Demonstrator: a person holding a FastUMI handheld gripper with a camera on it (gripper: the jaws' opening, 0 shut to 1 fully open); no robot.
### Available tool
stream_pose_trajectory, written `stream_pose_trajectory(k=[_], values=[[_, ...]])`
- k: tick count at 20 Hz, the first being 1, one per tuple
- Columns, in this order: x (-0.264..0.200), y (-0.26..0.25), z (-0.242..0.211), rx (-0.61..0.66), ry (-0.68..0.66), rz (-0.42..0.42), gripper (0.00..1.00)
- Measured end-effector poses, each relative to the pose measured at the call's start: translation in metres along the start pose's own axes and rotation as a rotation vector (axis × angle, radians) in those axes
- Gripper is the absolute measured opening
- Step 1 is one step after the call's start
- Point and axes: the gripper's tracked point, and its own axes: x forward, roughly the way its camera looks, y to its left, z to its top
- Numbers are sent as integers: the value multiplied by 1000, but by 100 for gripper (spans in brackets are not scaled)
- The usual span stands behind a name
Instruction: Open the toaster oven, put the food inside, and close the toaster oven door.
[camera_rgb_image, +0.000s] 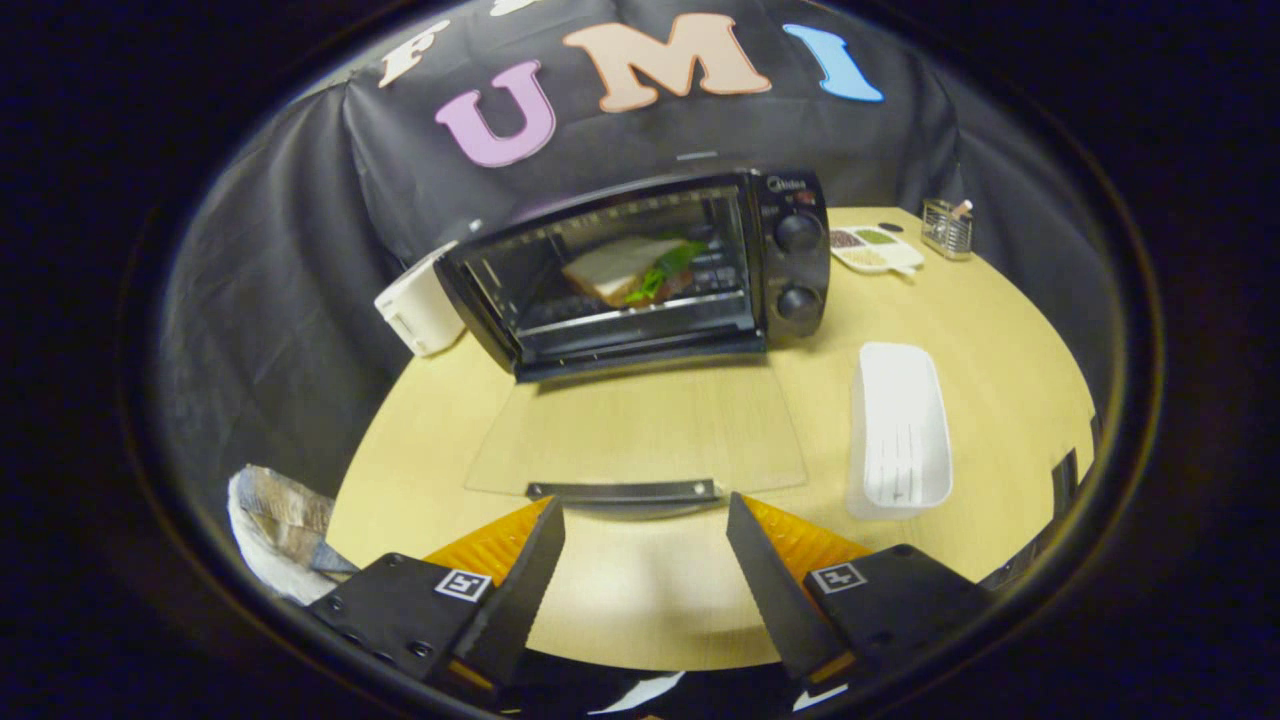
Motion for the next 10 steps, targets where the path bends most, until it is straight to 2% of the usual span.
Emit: stream_pose_trajectory(k=[5, 8, 10], values=[[29, -17, -16, -59, 66, -19, 100], [40, -17, -11, -76, 68, 3, 100], [43, -12, -5, -39, 69, 31, 100]])
